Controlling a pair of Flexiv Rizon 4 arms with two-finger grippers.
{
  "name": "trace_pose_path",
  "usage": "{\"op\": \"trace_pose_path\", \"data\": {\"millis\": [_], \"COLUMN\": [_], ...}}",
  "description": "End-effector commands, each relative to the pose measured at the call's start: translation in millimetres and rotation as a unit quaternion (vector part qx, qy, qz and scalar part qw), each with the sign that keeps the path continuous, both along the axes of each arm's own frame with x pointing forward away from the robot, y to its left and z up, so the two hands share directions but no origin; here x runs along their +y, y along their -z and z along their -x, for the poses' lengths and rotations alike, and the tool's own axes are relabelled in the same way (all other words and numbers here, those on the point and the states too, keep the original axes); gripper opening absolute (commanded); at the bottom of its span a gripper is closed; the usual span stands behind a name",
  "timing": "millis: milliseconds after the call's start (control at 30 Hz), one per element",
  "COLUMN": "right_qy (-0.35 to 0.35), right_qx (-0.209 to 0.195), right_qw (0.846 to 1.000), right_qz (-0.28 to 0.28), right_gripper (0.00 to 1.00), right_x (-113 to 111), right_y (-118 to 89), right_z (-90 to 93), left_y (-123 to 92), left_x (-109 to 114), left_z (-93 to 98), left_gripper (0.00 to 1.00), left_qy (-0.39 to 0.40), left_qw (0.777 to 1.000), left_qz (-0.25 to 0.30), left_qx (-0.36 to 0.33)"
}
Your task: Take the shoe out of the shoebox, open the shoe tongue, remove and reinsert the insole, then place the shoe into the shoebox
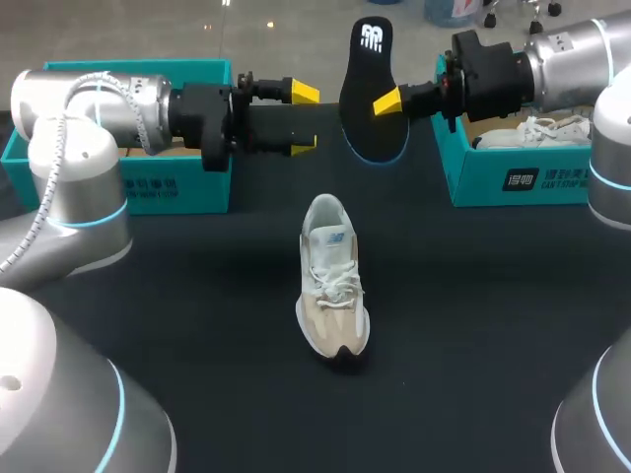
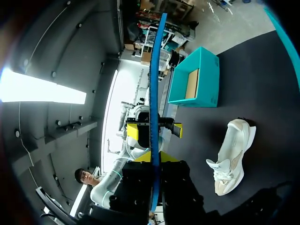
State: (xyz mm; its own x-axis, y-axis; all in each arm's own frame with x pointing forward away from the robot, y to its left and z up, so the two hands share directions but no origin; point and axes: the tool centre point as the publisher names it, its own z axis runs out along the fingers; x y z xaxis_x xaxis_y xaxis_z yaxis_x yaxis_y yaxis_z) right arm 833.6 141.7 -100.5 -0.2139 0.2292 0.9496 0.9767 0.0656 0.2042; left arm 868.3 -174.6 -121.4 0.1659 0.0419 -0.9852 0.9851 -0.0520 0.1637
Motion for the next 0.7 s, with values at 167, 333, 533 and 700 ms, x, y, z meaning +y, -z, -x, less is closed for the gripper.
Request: {"op": "trace_pose_path", "data": {"millis": [167, 333, 533, 700], "right_qy": [0.006, 0.009, 0.001, 0.002], "right_qx": [0.0, -0.02, -0.063, -0.103], "right_qw": [1.0, 1.0, 0.998, 0.995], "right_qz": [0.002, 0.003, 0.004, 0.006], "right_gripper": [0.0, 0.0, 0.0, 0.0], "right_x": [-4, -4, -3, -2], "right_y": [1, 2, 5, -5], "right_z": [4.5, 5.4, 3.3, 0.2], "left_y": [0, 6, 14, 28], "left_x": [34, 54, 72, 80], "left_z": [-9.5, -12.5, -17.5, -20.3], "left_gripper": [1.0, 1.0, 1.0, 1.0], "left_qy": [0.07, 0.122, 0.153, 0.168], "left_qw": [0.997, 0.99, 0.982, 0.973], "left_qz": [-0.041, -0.063, -0.099, -0.148], "left_qx": [-0.014, -0.032, -0.045, -0.054]}}
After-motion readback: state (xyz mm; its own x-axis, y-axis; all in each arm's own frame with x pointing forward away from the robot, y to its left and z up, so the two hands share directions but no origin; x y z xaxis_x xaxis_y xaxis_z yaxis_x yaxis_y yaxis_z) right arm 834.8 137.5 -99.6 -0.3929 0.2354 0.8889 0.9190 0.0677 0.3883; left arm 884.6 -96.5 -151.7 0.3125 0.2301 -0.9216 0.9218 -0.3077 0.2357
